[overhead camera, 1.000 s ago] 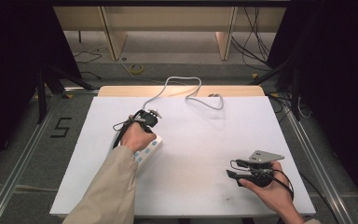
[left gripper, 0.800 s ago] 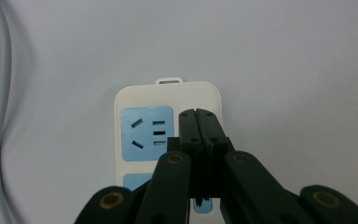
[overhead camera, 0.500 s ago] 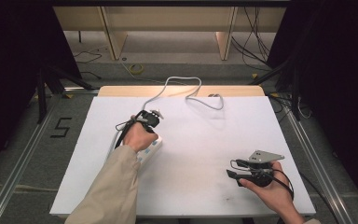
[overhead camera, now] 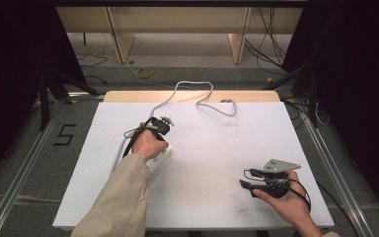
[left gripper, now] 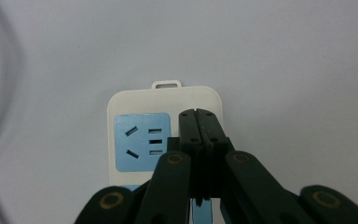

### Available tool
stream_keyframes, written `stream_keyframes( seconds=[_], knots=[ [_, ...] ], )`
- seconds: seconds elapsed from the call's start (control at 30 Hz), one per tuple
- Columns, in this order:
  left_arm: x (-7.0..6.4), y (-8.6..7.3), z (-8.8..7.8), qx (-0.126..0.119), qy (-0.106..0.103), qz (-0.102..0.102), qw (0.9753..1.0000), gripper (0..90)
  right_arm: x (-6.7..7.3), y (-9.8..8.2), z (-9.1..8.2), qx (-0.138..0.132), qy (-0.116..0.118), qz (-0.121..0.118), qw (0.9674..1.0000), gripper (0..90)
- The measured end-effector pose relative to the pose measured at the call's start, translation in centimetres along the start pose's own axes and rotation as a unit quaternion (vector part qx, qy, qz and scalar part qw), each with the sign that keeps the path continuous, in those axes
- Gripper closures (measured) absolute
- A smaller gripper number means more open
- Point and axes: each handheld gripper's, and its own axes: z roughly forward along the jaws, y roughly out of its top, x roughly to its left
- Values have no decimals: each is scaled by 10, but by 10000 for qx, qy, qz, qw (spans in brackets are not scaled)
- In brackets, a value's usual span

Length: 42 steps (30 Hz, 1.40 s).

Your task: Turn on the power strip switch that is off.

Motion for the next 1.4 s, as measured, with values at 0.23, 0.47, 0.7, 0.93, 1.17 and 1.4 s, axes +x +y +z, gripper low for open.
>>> stream_keyframes(
  seconds=[0.23, 0.47, 0.7, 0.93, 1.17, 1.4],
  knots=[
    [-1, 1, 2, 19, 5, 8, 10000, 899, 0, 0, 0, -6, 0, -3, 10000, 420],
    [-2, 1, 4, 63, 24, 6, 10000, 898, -1, 0, -1, -16, -2, -2, 10000, 420],
    [-2, 2, 4, 84, 39, -10, 10000, 899, -1, 0, -1, -18, -1, -5, 10000, 420],
    [-3, 2, 6, 107, 57, 0, 9999, 899, 0, 0, -1, -23, -4, -5, 10000, 420],
    [-3, 2, 7, 111, 63, 26, 9999, 899, 0, 0, -1, -23, -3, -10, 10000, 419],
    [-5, 3, 7, 160, 148, 127, 9997, 899, -1, 0, -1, -20, -8, -17, 10000, 420]
  ],
)
